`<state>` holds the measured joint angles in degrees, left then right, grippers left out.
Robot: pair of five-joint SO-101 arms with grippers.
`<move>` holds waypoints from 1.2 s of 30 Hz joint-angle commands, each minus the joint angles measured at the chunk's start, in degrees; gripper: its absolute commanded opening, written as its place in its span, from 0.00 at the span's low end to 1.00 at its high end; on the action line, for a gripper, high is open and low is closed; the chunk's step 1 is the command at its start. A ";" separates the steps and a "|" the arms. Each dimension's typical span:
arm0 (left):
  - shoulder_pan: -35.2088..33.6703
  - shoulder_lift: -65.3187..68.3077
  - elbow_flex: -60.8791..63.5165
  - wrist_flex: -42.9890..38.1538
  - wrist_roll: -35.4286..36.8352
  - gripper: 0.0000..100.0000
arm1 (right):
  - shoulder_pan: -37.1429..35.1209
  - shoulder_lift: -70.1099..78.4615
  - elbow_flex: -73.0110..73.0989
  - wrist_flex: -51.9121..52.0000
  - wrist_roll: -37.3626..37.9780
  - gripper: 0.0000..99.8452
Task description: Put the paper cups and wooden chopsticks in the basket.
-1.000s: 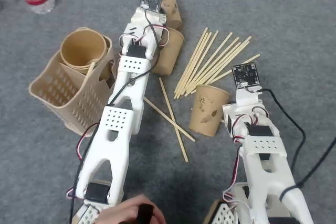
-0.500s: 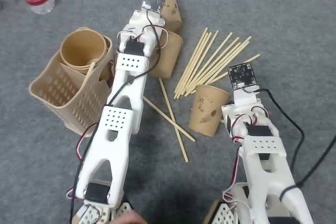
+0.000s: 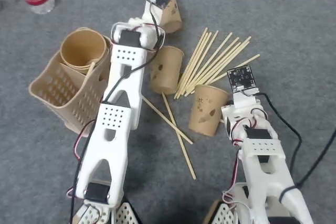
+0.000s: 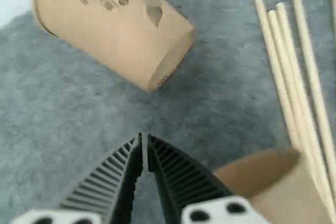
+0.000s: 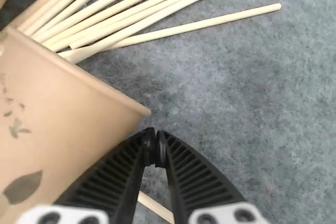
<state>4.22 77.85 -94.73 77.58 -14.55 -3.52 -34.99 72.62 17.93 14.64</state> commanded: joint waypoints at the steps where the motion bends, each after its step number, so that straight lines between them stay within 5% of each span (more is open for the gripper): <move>1: -0.35 -9.23 -1.63 8.35 -0.53 0.01 | -0.13 -0.66 -0.35 -1.19 0.79 0.01; 7: -0.26 -11.25 -1.63 19.69 -5.27 0.01 | -0.04 -0.75 -0.26 -1.10 0.79 0.01; 25: -1.58 -28.75 0.75 23.21 -5.27 0.01 | 0.04 -1.27 -0.44 -0.75 0.70 0.01; 33: 0.18 -48.62 37.14 23.30 -3.87 0.01 | 0.75 -1.27 -4.04 7.25 0.44 0.01; 36: 3.96 -57.93 52.70 22.59 -12.31 0.01 | 1.63 -1.27 -3.96 7.25 0.44 0.01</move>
<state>3.78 34.51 -62.81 99.30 -18.95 -3.43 -34.99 72.26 24.88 14.73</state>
